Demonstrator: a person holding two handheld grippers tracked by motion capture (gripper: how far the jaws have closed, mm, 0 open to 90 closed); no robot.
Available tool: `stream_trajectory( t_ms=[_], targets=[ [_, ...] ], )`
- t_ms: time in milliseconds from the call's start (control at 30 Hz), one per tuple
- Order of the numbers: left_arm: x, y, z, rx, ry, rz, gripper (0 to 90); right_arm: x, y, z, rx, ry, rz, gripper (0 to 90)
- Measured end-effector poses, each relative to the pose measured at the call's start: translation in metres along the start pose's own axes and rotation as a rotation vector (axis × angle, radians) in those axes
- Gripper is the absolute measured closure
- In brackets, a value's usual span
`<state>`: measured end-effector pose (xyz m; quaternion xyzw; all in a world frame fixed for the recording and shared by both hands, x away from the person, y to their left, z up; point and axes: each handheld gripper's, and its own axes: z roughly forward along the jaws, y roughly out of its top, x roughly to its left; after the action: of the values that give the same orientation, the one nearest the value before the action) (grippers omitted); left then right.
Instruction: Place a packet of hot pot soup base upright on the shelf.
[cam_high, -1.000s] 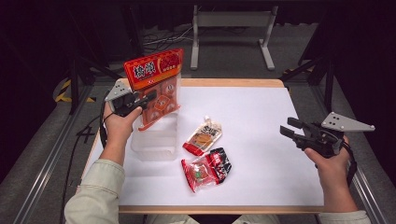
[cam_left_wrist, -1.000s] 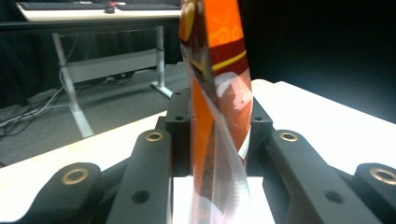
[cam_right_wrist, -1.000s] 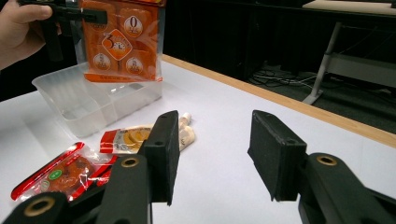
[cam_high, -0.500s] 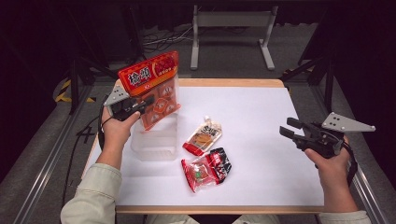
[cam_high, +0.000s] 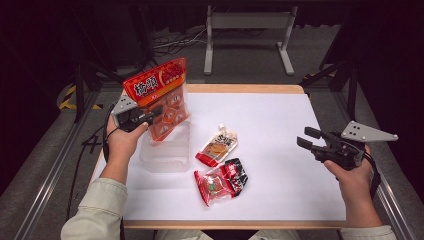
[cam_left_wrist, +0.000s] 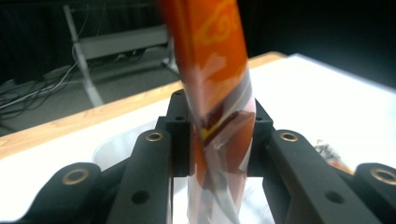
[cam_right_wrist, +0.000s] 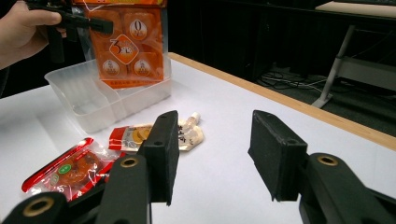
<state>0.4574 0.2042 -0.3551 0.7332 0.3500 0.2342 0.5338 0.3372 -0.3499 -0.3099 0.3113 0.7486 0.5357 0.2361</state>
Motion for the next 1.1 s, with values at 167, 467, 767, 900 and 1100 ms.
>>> stream_trajectory(
  t_ms=[167,467,767,900,1100],
  targets=[
    [-0.004,-0.002,0.009,0.053,-0.014,0.030,71.2,0.000,0.000,0.000,-0.002,0.004,-0.001,52.9],
    [0.002,-0.008,0.013,0.101,-0.048,-0.039,70.9,0.001,0.000,0.000,0.000,0.006,-0.001,52.7],
    [0.010,-0.012,0.011,0.143,-0.047,-0.143,70.3,0.001,0.000,0.001,0.006,0.008,-0.006,52.2],
    [0.014,-0.013,0.010,0.157,-0.043,-0.155,70.4,0.001,-0.001,0.001,0.007,0.008,-0.003,52.2],
    [0.015,-0.015,0.007,0.198,-0.026,-0.186,70.2,0.001,-0.001,0.001,0.010,0.009,0.000,52.1]
  ],
)
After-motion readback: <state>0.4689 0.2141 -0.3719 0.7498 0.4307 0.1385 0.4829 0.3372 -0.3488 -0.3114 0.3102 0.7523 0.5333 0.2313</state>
